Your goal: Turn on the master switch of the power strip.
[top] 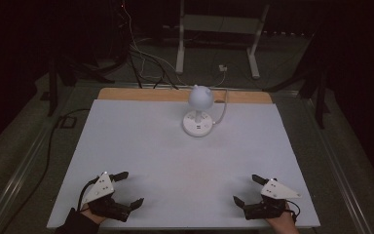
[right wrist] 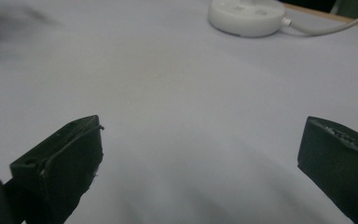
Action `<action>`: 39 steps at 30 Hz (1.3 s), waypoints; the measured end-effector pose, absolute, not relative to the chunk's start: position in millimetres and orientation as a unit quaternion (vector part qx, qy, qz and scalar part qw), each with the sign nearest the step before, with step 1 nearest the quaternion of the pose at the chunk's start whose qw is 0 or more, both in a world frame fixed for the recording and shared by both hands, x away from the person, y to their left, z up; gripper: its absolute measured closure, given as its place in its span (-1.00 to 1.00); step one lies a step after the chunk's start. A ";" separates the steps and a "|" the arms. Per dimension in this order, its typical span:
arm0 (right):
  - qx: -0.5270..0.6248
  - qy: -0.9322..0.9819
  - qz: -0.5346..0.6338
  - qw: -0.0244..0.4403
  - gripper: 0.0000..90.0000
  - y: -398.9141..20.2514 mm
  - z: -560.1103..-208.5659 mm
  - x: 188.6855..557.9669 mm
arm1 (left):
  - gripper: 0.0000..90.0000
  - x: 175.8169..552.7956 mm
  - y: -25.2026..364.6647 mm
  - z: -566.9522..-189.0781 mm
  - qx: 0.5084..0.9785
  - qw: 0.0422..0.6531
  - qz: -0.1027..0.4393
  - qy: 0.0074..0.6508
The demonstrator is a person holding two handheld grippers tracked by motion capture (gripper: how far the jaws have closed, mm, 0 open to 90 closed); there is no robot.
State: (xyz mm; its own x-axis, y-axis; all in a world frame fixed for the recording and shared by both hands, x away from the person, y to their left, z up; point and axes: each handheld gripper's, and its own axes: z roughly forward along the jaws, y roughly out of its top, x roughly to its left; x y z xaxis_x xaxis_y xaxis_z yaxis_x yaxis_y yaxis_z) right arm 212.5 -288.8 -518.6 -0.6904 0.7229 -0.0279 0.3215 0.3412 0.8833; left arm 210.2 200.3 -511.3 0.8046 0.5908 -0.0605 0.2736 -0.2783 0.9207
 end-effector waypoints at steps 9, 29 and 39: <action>0.326 0.791 0.471 0.216 -1.00 -284.5 -506.9 213.7 | -1.00 210.1 200.5 -511.3 0.787 0.533 0.148 0.274; 0.320 0.790 0.476 0.215 -0.97 -277.9 -483.6 221.8 | -1.00 210.1 200.4 -511.3 0.786 0.534 0.146 0.275; 0.314 0.786 0.483 0.224 -1.00 -272.5 -472.6 230.3 | -1.00 210.1 200.6 -511.1 0.785 0.535 0.146 0.275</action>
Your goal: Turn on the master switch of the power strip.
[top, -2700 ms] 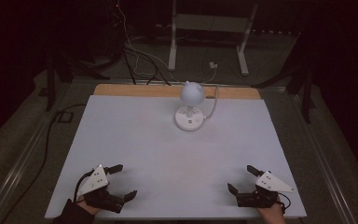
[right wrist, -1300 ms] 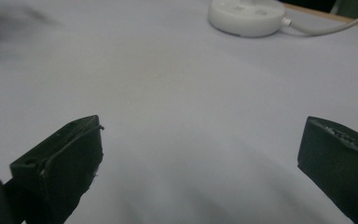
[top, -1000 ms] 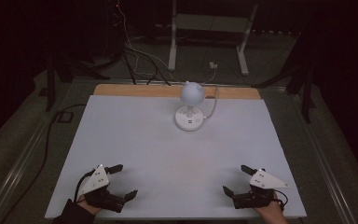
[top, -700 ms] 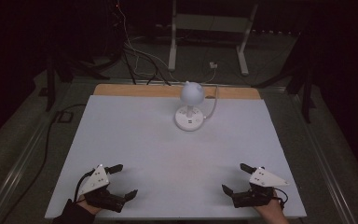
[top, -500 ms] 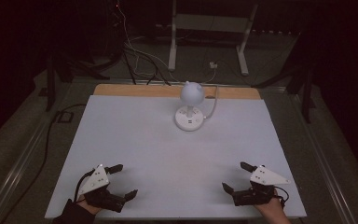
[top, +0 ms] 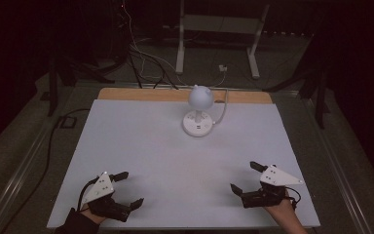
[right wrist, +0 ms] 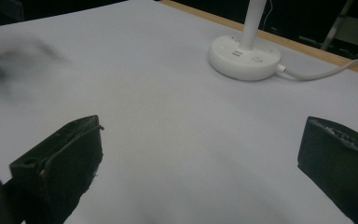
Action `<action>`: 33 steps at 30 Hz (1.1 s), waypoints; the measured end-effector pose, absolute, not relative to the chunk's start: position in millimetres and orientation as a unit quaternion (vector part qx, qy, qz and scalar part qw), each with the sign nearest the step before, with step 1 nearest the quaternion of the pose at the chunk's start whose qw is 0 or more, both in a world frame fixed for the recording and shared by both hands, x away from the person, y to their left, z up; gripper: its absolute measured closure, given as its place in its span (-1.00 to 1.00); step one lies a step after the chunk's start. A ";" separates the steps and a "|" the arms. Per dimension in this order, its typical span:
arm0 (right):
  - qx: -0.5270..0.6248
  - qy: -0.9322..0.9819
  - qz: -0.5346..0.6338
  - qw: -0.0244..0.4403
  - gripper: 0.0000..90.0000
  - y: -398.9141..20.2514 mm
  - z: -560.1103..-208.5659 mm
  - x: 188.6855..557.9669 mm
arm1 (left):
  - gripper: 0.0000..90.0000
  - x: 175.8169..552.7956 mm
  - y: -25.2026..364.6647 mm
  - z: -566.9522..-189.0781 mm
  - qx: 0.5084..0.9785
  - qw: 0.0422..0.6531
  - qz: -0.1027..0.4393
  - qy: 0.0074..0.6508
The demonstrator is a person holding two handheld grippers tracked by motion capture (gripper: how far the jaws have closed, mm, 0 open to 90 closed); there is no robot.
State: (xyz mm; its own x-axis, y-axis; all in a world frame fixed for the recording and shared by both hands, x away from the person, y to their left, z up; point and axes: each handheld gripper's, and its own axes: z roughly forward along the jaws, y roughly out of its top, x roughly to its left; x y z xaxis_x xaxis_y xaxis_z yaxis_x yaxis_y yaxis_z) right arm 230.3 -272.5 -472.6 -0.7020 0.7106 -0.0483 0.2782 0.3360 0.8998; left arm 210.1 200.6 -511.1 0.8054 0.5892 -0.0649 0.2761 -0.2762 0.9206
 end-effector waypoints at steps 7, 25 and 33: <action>0.308 0.788 0.484 0.222 -1.00 -267.3 -466.8 236.4 | -1.00 210.0 200.7 -511.1 0.785 0.535 0.146 0.275; 0.293 0.789 0.489 0.227 -1.00 -247.7 -446.6 263.2 | -0.99 209.7 200.9 -510.9 0.784 0.537 0.145 0.275; 0.289 0.792 0.485 0.232 -1.00 -236.9 -441.7 276.9 | -0.99 209.8 200.8 -510.8 0.784 0.537 0.144 0.274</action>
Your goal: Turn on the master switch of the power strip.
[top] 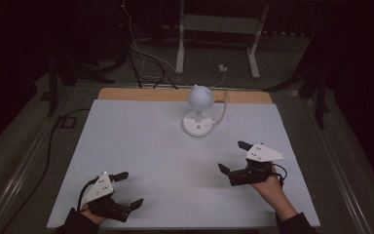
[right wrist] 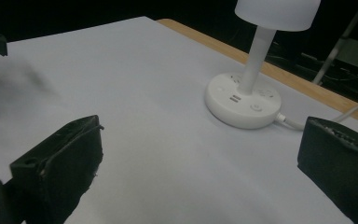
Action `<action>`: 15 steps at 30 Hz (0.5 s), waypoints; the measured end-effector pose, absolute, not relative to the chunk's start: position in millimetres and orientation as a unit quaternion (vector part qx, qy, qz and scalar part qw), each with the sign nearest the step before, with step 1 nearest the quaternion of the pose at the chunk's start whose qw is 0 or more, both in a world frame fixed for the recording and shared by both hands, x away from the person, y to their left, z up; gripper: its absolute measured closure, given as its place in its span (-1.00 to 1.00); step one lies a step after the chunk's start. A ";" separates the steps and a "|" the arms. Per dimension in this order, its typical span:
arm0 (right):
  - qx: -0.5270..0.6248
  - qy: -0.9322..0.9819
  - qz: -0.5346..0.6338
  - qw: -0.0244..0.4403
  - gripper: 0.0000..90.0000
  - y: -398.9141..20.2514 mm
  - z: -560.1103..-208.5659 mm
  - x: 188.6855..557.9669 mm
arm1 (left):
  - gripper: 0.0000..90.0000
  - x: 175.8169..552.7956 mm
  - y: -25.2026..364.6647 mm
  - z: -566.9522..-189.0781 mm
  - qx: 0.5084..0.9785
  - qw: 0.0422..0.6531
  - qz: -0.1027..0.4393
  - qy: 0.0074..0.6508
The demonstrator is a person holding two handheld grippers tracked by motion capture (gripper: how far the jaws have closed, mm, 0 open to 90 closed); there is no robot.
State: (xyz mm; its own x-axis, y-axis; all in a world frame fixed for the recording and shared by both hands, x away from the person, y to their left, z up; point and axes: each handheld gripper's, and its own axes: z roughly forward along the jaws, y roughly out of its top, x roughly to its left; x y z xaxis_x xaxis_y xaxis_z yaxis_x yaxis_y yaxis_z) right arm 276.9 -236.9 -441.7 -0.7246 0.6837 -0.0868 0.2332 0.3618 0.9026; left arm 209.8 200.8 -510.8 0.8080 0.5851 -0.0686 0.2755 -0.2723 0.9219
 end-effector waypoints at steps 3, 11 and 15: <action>0.290 0.792 0.485 0.230 -1.00 -234.2 -441.5 280.2 | -1.00 209.6 200.9 -510.8 0.785 0.537 0.144 0.274; 0.290 0.794 0.484 0.224 -1.00 -224.0 -442.3 295.7 | -1.00 209.8 200.9 -510.7 0.785 0.538 0.143 0.273; 0.290 0.795 0.483 0.226 -1.00 -220.1 -442.0 303.1 | -1.00 209.6 201.0 -510.6 0.785 0.537 0.143 0.273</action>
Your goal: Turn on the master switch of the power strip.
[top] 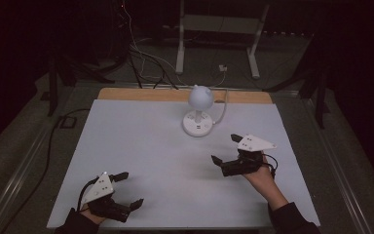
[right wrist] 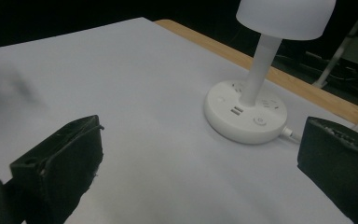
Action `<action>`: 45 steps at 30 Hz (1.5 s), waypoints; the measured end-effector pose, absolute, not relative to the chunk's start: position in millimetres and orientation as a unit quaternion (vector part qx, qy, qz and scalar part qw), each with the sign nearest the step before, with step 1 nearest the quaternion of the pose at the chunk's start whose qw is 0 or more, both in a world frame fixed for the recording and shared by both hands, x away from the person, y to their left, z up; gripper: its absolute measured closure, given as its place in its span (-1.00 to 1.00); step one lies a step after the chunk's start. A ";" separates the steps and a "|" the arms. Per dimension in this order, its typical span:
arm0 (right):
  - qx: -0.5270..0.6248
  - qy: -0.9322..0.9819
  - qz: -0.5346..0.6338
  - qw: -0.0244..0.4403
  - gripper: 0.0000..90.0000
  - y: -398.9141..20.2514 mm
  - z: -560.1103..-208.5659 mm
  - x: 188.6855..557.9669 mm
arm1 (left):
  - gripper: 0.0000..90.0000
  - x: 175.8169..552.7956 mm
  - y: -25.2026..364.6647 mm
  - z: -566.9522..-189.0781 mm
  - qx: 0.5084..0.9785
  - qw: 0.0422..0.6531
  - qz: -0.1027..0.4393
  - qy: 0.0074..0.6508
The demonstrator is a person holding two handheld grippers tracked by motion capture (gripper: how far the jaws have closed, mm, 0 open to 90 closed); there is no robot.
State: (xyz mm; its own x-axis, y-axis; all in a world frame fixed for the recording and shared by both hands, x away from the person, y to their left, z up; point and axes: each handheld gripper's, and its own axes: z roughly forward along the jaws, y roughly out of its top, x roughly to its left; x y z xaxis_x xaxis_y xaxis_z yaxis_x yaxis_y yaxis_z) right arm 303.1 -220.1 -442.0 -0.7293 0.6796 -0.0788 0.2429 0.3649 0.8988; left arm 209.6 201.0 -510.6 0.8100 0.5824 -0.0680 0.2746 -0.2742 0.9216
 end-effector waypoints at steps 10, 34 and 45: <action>0.294 0.796 0.478 0.226 -1.00 -212.7 -444.9 322.1 | -1.00 209.6 200.9 -511.0 0.785 0.537 0.143 0.274; 0.309 0.801 0.458 0.231 -0.87 -192.3 -457.6 368.1 | -1.00 210.1 201.5 -511.2 0.785 0.537 0.142 0.274; 0.325 0.800 0.448 0.234 -0.72 -190.8 -465.1 385.5 | -1.00 210.4 202.4 -511.2 0.785 0.537 0.141 0.275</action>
